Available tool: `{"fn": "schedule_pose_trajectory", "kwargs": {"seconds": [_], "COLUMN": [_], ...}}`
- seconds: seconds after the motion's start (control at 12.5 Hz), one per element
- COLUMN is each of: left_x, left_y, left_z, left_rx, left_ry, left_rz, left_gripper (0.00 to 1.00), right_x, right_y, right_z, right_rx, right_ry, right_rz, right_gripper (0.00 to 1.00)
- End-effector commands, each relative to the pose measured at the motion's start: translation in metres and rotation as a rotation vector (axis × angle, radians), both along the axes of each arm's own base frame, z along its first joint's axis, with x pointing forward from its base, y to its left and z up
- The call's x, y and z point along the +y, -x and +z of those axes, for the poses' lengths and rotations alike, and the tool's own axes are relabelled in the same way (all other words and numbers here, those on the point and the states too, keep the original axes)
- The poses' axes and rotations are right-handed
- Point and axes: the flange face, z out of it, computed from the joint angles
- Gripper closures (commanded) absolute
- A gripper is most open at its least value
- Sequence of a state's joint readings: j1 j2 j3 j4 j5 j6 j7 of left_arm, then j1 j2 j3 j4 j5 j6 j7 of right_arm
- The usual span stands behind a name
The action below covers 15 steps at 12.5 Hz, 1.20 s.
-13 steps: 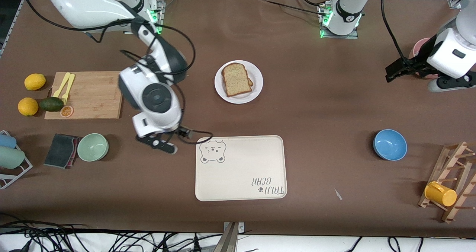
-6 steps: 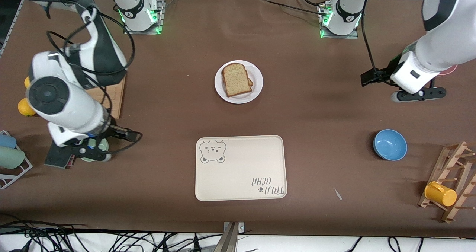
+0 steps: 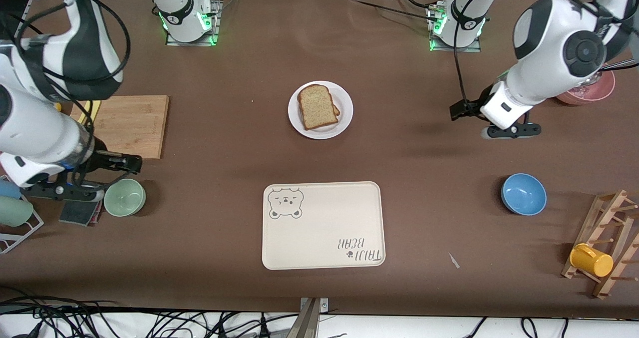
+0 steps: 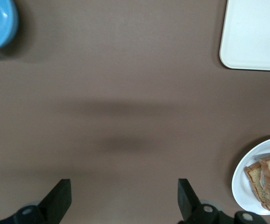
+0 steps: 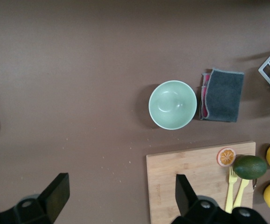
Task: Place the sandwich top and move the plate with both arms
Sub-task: 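Withdraw the right gripper while the left gripper reaches toward the plate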
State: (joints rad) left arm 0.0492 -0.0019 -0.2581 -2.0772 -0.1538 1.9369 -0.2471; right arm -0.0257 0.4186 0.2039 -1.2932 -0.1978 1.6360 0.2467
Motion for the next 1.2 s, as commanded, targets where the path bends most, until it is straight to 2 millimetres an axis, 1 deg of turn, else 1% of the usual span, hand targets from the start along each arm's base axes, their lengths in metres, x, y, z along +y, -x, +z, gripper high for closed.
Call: {"fn": "schedule_pose_trajectory", "kwargs": {"seconds": [0.0,0.08,0.16,0.24,0.32,0.4,0.48,0.64,0.72,0.8,0.88,0.96,1.12], "left_x": [-0.010,-0.013,-0.018,-0.020,-0.020,-0.020,-0.020,-0.021,-0.022,-0.025,-0.025,-0.026,-0.033], "left_y": [0.013,0.013,0.017,0.023,0.027,0.031,0.032,0.036,0.041,0.044,0.049,0.052,0.062], "left_z": [-0.009,-0.016,-0.026,-0.038,-0.048,-0.058,-0.063,-0.071,-0.083,-0.095,-0.108,-0.116,-0.126], "left_rx": [-0.012,-0.021,-0.025,-0.020,-0.016,-0.002,0.004,0.019,0.036,0.044,0.043,0.037,0.052], "left_ry": [0.065,0.075,0.087,0.133,0.198,0.255,0.292,0.326,0.361,0.434,0.514,0.573,0.610], "left_rz": [0.005,0.010,0.000,-0.009,-0.021,-0.027,-0.027,-0.033,-0.049,-0.059,-0.076,-0.075,-0.067], "left_gripper": [0.00,0.00,0.00,0.00,0.00,0.00,0.00,0.00,0.00,0.00,0.00,0.00,0.00], "right_x": [-0.037,-0.045,-0.054,-0.059,-0.062,-0.062,-0.064,-0.065,-0.068,-0.069,-0.068,-0.069,-0.068], "right_y": [0.034,0.041,0.044,0.047,0.055,0.062,0.068,0.078,0.087,0.098,0.100,0.101,0.100], "right_z": [0.011,0.016,0.019,0.021,0.020,0.025,0.024,0.032,0.039,0.046,0.047,0.046,0.043], "right_rx": [0.008,0.003,0.003,0.001,-0.005,-0.032,-0.034,-0.045,-0.051,-0.052,-0.049,-0.040,-0.019], "right_ry": [-0.098,-0.095,-0.092,-0.088,-0.082,-0.078,-0.075,-0.068,-0.064,-0.059,-0.057,-0.057,-0.073], "right_rz": [-0.037,-0.039,-0.045,-0.053,-0.060,-0.058,-0.061,-0.064,-0.067,-0.067,-0.067,-0.068,-0.010], "right_gripper": [0.00,0.00,0.00,0.00,0.00,0.00,0.00,0.00,0.00,0.00,0.00,0.00,0.00]}}
